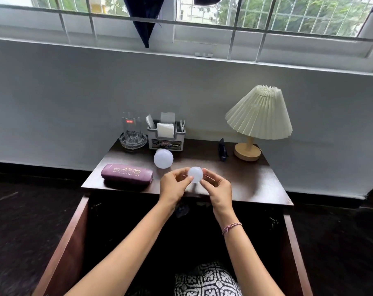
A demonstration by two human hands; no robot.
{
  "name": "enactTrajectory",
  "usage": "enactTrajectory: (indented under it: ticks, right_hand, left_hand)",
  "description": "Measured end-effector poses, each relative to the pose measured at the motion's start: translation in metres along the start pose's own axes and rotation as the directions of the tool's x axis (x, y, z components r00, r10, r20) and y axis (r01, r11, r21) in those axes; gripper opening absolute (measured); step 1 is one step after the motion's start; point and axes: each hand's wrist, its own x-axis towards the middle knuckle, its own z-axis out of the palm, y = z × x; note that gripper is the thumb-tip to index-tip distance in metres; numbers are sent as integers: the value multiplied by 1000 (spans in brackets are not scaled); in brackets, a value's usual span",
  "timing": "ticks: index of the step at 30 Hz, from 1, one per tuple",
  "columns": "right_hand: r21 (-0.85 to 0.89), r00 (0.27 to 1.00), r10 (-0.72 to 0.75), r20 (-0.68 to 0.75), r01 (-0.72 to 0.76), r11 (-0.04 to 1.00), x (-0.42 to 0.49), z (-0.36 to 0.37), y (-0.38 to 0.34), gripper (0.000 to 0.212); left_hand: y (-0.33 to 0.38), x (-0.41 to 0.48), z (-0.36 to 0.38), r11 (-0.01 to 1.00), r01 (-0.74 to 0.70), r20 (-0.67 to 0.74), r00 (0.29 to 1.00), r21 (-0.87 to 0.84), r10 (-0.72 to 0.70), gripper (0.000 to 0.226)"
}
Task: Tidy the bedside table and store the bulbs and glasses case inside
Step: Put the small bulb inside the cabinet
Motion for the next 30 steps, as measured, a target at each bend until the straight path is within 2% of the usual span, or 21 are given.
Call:
enactTrajectory:
  ticks: [3, 9, 16, 24, 30]
  right_hand:
    - [-5, 1000, 9, 26, -9, 1000, -15, 2, -5, 33]
    - [-11, 998, 3, 69, -2, 1000, -47, 14, -10, 32]
    - [-83, 991, -53, 122, 64, 995, -78, 28, 0, 32]
    - [-142, 988, -14, 154, 36, 989, -96, 33, 29, 33]
    - [-202, 978, 99, 184, -61, 978, -88, 30, 57, 33]
  left_hand:
    - [2, -14, -10, 999, -20, -5, 1000, 31, 20, 28]
    - [-5, -42, -32, 999, -41, -36, 999, -28, 40, 29]
    - [-25, -67, -68, 996, -14, -8, 1000, -86, 14, 19]
    - [-60, -78, -82, 1000, 28, -19, 999, 3, -28, 27]
    - [-93, -73, -75, 996, 73, -49, 996, 59, -71, 25]
